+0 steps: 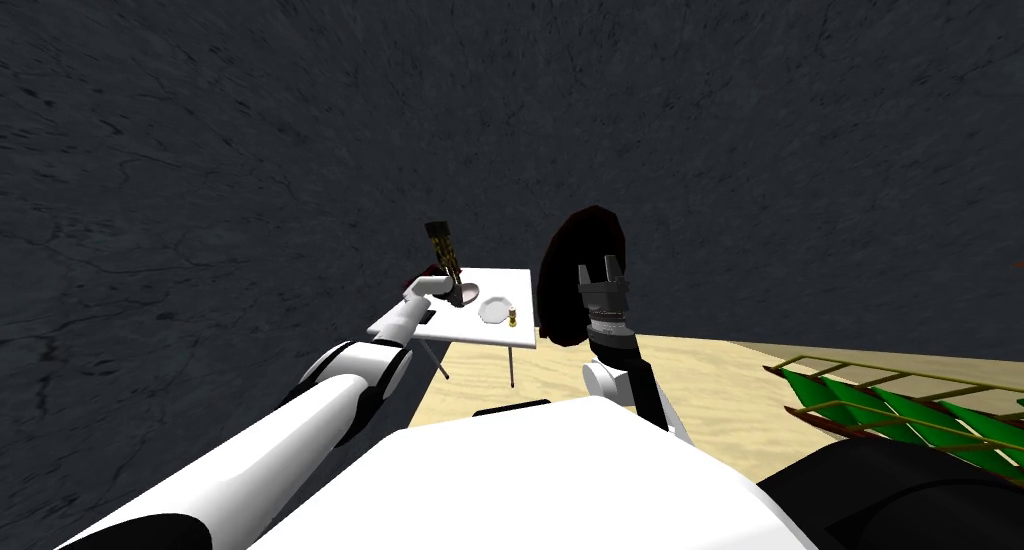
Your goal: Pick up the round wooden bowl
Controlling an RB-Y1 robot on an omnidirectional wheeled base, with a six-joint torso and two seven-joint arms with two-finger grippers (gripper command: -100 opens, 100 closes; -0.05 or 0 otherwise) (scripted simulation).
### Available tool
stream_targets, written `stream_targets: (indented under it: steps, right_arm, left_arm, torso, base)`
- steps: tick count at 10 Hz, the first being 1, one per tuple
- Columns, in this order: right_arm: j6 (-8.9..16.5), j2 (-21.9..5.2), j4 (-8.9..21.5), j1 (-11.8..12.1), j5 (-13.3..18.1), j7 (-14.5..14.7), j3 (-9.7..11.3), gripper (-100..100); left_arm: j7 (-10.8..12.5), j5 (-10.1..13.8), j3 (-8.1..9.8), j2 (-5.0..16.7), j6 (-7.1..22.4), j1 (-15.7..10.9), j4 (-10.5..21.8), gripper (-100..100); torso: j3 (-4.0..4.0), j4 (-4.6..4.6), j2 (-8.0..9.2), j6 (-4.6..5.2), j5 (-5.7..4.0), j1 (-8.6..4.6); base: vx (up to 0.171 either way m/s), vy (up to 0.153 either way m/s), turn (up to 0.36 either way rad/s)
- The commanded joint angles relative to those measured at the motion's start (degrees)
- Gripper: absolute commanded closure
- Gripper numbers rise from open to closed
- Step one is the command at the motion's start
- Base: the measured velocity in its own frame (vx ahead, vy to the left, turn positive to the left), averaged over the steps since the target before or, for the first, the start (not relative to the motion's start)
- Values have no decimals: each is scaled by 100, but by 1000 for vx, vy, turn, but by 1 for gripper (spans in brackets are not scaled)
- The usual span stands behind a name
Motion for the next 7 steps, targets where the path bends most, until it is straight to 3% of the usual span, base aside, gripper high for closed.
stream_targets:
  steps: [1,7]
  right_arm:
    - [0,0,0,0,0,0,0,0]
    - [0,0,0,0,0,0,0,0]
  left_arm:
    - [-6,33,21,29,274,-167,241,-100]
    - [-64,119,81,84,1003,-613,1053,-100]
  torso:
    - [0,0,0,0,0,0]
    - [-4,-2,-7,0,0,0]
  base:
    - [22,-9,-30]
    - [33,-8,-41]
